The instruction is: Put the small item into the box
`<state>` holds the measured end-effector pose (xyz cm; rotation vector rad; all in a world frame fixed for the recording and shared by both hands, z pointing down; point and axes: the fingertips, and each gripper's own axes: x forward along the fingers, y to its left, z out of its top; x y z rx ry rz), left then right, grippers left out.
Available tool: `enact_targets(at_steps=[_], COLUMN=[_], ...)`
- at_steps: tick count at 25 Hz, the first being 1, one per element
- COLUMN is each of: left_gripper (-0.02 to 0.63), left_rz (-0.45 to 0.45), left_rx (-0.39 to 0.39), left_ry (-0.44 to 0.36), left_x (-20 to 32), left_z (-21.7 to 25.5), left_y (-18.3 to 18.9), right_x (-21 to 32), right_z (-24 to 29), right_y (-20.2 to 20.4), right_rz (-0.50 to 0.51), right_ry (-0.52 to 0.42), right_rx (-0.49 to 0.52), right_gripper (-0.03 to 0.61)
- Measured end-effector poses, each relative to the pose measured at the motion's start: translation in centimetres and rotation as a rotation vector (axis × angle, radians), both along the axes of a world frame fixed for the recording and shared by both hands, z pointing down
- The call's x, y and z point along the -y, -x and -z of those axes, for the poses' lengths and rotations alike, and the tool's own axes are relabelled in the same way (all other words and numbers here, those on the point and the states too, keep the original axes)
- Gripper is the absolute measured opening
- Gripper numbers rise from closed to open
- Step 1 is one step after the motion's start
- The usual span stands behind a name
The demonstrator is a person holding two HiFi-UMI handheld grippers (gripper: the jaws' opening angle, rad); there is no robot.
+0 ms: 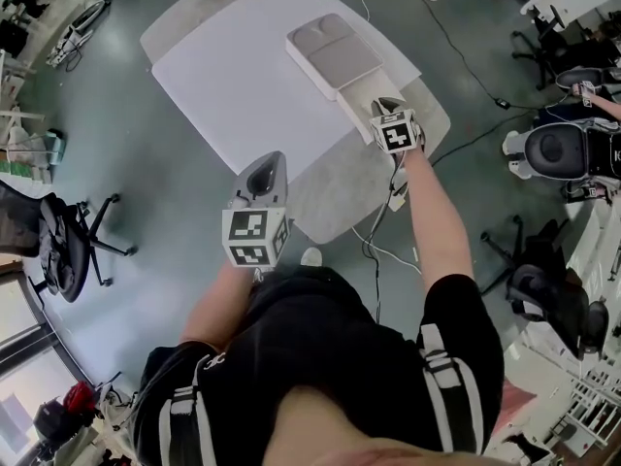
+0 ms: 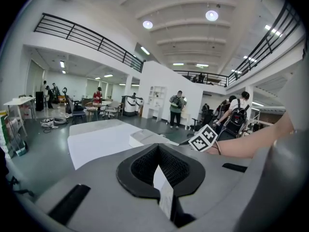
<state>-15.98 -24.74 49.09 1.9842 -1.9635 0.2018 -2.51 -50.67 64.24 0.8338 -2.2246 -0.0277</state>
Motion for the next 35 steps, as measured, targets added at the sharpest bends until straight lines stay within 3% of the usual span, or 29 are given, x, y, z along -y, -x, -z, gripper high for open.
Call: enact_targets(at_steps=[4, 11, 16, 22, 35], left_gripper=[0.006, 0.006, 0.006, 0.006, 0.006], left_rz=[-0.017, -0.049, -0.071, -0.096, -0.142], left_rx=[0.002, 0.013, 0.024, 0.031, 0.052], left_ry=[-0.027, -0.092, -0.144, -0.198, -0.229], left_x=[-0.2, 0.1, 0.2, -0.1, -1.3], left_z=[1.3, 3.8, 5.8, 7.5, 8.2], left_y=[-0.7, -1.8, -3.1, -4.5, -7.5], right_x=[-2.3, -8.3, -13.6, -19.7, -23.8], right_z=[4.6, 15.6, 23.3, 27.7, 26.2], right_y=[-1.1, -3.1, -5.7, -7.8, -9.9], right_rz=[-0.069, -0.127, -0.168, -0.217, -0.267], right_ry=[-0.074, -0.254, -0.403, -0.518, -0.506], right_rx=[0.168, 0.488, 0.657, 0.735, 0.755], right_gripper=[0.014, 0.012, 0.011, 0.011, 0.011])
